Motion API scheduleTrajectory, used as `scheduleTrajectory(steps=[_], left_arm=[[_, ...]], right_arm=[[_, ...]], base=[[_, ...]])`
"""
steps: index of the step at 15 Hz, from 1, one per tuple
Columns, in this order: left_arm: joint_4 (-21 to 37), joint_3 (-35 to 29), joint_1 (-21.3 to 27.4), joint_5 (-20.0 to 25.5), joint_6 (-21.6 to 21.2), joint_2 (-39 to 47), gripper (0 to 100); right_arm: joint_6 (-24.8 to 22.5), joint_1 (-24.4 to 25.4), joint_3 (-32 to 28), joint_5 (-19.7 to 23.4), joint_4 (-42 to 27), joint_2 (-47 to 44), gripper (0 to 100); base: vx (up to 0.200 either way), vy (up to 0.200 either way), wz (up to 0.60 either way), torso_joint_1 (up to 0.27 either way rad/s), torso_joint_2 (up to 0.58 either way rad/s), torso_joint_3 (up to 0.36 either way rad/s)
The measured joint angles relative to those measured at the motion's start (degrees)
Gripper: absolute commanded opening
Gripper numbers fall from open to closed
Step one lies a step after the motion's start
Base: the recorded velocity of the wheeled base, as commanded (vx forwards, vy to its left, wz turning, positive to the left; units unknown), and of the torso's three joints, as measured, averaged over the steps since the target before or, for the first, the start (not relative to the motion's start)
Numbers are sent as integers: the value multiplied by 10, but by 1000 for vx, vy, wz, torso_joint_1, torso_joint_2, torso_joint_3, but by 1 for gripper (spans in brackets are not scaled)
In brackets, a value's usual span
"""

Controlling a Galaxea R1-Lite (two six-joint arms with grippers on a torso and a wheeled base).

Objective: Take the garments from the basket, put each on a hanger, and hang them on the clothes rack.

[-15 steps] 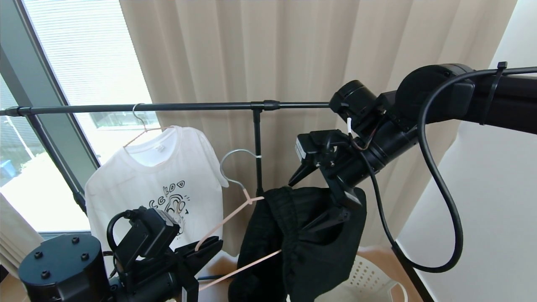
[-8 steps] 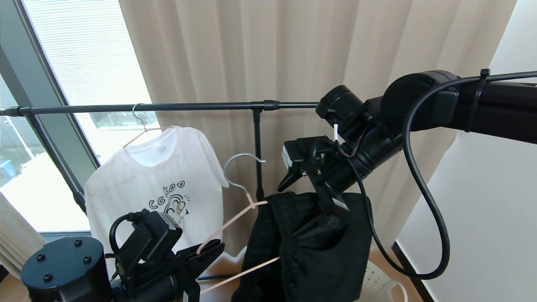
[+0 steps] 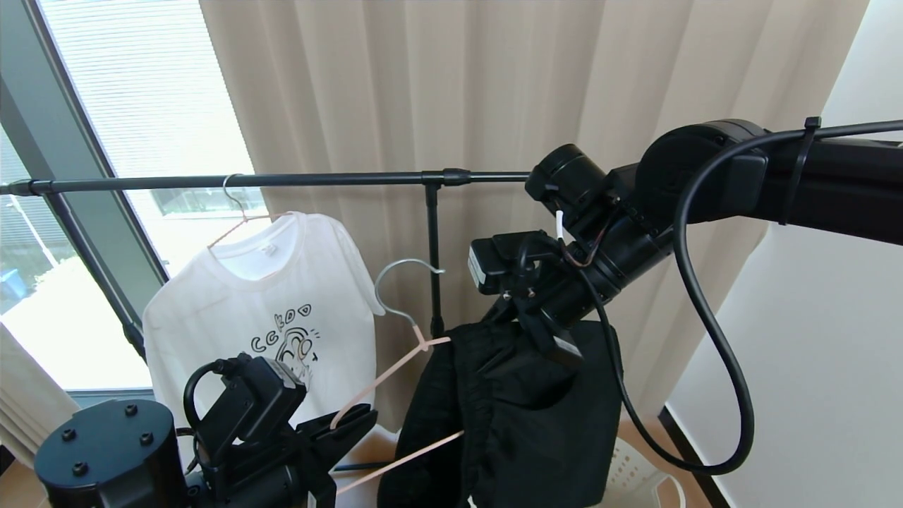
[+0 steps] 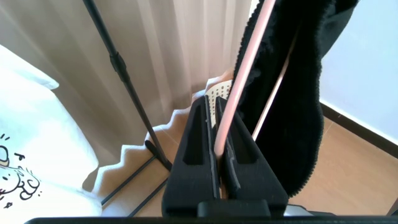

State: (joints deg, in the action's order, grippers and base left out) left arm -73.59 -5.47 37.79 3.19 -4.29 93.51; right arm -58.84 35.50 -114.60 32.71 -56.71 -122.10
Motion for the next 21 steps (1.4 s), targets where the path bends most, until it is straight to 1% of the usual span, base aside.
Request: scheduleTrajectory(steps=[8,9,13,14,15,16,17,18,19,20,21], left_arm=[[0,0,-1,0,0,1,0],[0,-1,-2,1,0,2,100],[-6,-4,-8,1,8,-1,100],[-17,-4,-15,2,10,-1,100],[-41,-4,-28,9,15,-2,100],[-59,-5,-45,30,27,-2,100],[-75,-6,-72,67,45,-2,100],[-84,-9,-103,109,75,-2,100],[-84,-17,-128,135,110,-2,100],[-76,-25,-142,140,127,1,100],[-57,-34,-150,141,133,8,100]], right_arm=[[0,0,0,-1,0,3,0],[0,0,0,0,0,4,0],[4,0,0,-3,-1,10,0],[11,-1,0,-9,-1,12,0],[18,-3,0,-22,0,16,0],[22,-4,0,-44,0,20,0],[28,-5,0,-65,0,23,0],[36,-7,0,-78,2,28,0],[51,-8,0,-107,14,31,0],[67,-9,0,-138,31,34,0],[100,-9,0,-178,48,35,0]], base=[[0,0,0,0,0,0],[0,0,0,0,0,0],[0,0,0,0,0,0],[0,0,0,0,0,0],[0,0,0,0,0,0],[0,0,0,0,0,0],[0,0,0,0,0,0],[0,0,0,0,0,0],[0,0,0,0,0,0],[0,0,0,0,0,0],[0,0,0,0,0,0]])
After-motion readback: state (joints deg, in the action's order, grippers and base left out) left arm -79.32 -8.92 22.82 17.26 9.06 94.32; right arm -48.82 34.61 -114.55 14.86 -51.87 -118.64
